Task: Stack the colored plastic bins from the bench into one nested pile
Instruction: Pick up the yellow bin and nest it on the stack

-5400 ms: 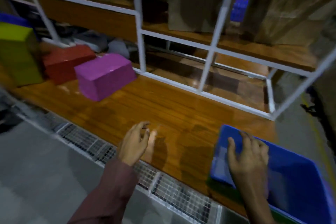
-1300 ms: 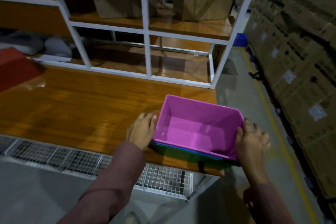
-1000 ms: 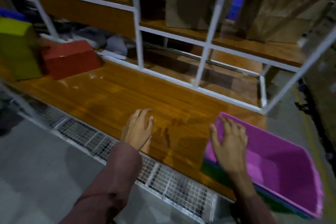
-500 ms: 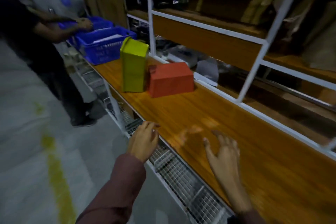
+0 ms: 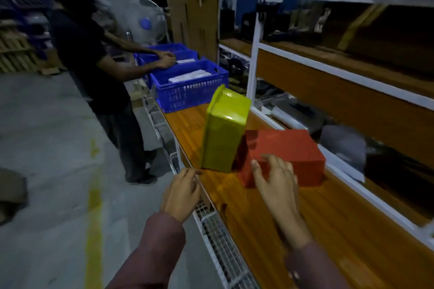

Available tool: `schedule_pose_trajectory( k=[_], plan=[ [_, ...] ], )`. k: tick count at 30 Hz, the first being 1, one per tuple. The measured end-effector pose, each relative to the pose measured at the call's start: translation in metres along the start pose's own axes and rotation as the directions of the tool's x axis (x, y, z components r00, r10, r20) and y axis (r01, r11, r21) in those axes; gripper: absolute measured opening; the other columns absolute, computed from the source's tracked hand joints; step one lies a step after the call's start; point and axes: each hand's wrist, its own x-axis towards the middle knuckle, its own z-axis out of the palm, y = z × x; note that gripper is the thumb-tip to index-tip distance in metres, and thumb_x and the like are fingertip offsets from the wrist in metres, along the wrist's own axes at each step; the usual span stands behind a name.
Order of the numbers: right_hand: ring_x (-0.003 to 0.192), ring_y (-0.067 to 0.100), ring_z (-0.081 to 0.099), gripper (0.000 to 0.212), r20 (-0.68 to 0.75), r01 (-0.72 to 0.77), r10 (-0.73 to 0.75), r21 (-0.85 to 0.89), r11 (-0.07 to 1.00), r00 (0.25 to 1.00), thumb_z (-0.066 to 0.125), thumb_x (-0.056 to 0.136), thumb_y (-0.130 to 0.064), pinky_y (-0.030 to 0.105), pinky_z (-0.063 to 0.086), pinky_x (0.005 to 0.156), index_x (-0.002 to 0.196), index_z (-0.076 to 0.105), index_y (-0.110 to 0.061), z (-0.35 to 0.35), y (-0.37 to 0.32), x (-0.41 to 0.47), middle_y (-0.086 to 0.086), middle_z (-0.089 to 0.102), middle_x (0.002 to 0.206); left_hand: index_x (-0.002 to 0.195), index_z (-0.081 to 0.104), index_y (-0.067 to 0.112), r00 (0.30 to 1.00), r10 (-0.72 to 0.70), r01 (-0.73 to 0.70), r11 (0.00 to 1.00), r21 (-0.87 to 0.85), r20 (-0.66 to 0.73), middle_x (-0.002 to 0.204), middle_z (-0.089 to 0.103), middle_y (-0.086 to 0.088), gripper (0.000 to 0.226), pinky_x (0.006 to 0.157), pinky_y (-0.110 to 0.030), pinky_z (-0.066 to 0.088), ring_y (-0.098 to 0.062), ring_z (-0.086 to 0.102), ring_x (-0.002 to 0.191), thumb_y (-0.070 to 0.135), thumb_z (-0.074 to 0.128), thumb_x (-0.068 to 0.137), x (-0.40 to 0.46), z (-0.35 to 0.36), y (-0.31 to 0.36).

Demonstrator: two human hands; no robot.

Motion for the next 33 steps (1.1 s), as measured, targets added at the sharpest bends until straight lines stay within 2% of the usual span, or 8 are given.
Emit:
schedule_pose_trajectory(
  k=[6,11,14,18,23,25,29,33],
  plan=[
    [0.128,0.028,0.055,0.055,-0.023,0.14,-0.142,-0.064,0.988,0.99,0.043,0.104,-0.062,0.048,0.042,0.098,0.139,0.06,-0.023,0.048,-0.085,0.129,0.001,0.067,0.137,0.127,0.062,0.032,0.985,-0.014,0.01,1.0,-0.022,-0.171,0.118,0.061,0.007,0.026,0.087,-0.04,0.055,-0.017,0.062,0.112,0.03,0.05,0.104,0.112,-0.026,-0.016],
    [0.127,0.039,0.057,0.074,-0.02,0.055,-0.059,-0.147,0.988,0.998,0.039,0.101,-0.068,0.051,0.047,0.095,0.144,0.054,-0.009,0.082,-0.15,0.214,0.017,0.063,0.136,0.131,0.059,0.031,0.983,0.02,-0.03,0.998,-0.053,-0.185,0.124,0.062,0.006,0.028,0.09,-0.042,0.055,-0.017,0.061,0.115,0.029,0.05,0.104,0.184,-0.026,-0.036],
    [0.133,0.045,0.055,0.088,0.125,-0.098,0.111,-0.112,0.989,0.986,0.051,0.097,-0.067,0.052,0.05,0.096,0.159,0.032,-0.007,0.107,-0.167,0.254,0.022,0.051,0.147,0.134,0.059,0.028,0.993,0.055,-0.062,0.996,-0.063,-0.106,0.13,0.063,0.002,0.031,0.095,-0.045,0.054,-0.02,0.061,0.124,0.026,0.05,0.104,0.225,-0.015,-0.058],
    [0.128,0.042,0.061,0.073,0.211,-0.223,0.246,-0.126,0.967,0.946,0.068,0.095,-0.029,0.042,0.043,0.081,0.156,0.035,-0.008,0.118,-0.166,0.285,0.018,0.06,0.141,0.137,0.059,0.024,0.997,0.075,-0.072,0.986,-0.148,0.009,0.134,0.064,-0.002,0.032,0.098,-0.043,0.053,-0.022,0.061,0.124,0.029,0.049,0.106,0.264,0.002,-0.091],
    [0.068,0.019,0.067,0.039,0.055,-0.328,0.324,0.223,0.918,0.944,0.075,0.087,-0.028,0.034,0.049,0.057,0.123,0.061,-0.023,0.086,-0.144,0.27,0.001,0.069,0.081,0.158,0.037,0.014,0.917,-0.186,0.202,0.979,-0.007,0.352,0.16,0.045,-0.021,0.063,0.118,-0.053,0.037,-0.044,0.041,0.146,0.053,0.033,0.108,0.298,0.026,-0.118],
    [0.06,0.026,0.067,0.035,-0.036,-0.343,0.397,0.436,0.832,0.917,0.073,0.086,-0.026,0.041,0.05,0.054,0.12,0.066,-0.026,0.054,-0.128,0.246,0.006,0.071,0.073,0.161,0.028,0.012,0.866,-0.249,0.283,0.959,-0.014,0.434,0.161,0.042,-0.025,0.071,0.115,-0.052,0.038,-0.048,0.042,0.145,0.058,0.03,0.107,0.306,0.026,-0.11],
    [0.093,0.054,0.068,0.03,-0.177,-0.331,0.548,0.633,0.7,0.818,0.068,0.098,-0.013,0.068,0.056,0.063,0.124,0.065,-0.027,-0.016,-0.095,0.174,0.034,0.067,0.097,0.132,0.056,0.008,0.925,-0.098,0.203,0.944,-0.262,0.367,0.112,0.064,-0.021,0.041,0.084,-0.047,0.043,-0.043,0.061,0.107,0.039,0.037,0.111,0.311,-0.006,-0.057],
    [0.091,0.018,0.076,0.035,-0.368,-0.329,0.678,0.665,0.67,0.636,0.063,0.103,-0.009,0.036,0.062,0.062,0.138,0.066,-0.012,-0.091,-0.048,0.07,0.009,0.077,0.103,0.147,0.06,0.02,0.928,0.223,-0.05,0.869,-0.492,0.299,0.143,0.065,-0.014,0.051,0.108,-0.055,0.047,-0.037,0.059,0.133,0.042,0.042,0.104,0.272,-0.008,0.028]
  ],
)
